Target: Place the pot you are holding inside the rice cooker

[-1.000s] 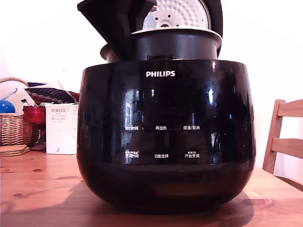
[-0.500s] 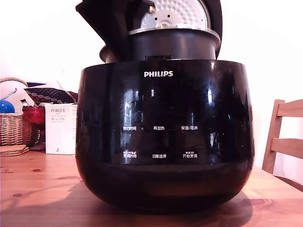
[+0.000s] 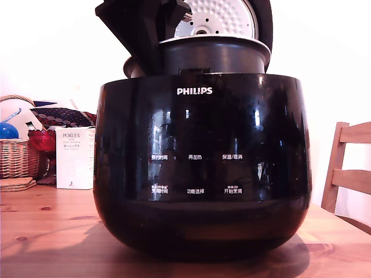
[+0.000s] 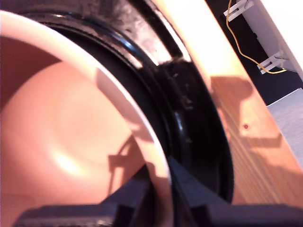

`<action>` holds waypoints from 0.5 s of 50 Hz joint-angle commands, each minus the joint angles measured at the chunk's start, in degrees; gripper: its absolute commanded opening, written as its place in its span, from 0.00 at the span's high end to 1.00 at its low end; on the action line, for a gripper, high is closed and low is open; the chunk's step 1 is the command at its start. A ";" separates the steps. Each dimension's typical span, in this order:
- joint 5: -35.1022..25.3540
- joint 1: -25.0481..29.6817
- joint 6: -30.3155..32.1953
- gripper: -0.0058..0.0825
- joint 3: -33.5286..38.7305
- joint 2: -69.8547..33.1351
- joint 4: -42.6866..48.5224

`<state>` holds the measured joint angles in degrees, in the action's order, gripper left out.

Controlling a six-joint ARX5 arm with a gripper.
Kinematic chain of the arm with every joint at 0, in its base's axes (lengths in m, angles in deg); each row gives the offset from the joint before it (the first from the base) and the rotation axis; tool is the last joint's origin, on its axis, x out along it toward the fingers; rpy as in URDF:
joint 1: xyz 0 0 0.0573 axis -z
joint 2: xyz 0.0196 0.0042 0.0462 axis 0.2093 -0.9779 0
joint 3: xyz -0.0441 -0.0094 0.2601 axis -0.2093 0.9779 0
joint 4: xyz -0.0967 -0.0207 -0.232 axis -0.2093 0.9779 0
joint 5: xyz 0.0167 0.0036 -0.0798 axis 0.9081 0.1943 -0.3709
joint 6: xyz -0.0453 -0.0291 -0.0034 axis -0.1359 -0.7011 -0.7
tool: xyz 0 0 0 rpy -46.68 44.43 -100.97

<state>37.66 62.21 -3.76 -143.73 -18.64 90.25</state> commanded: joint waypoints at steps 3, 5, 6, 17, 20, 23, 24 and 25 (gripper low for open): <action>-0.22 0.15 -0.46 0.86 1.33 -2.56 1.11; -0.22 0.15 -0.46 0.86 1.33 -2.56 1.20; -0.24 0.15 -0.46 0.86 1.33 -2.56 1.29; -0.20 0.13 -0.87 0.78 1.33 -2.56 1.51; -0.20 0.13 -1.05 0.78 1.33 -2.56 1.49; -0.20 0.13 -1.51 0.78 1.33 -2.56 1.49; -0.17 0.13 -1.51 0.78 1.33 -2.56 1.51; -0.17 0.13 -1.51 0.78 1.33 -2.56 1.51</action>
<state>37.59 62.30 -4.77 -143.73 -19.47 89.63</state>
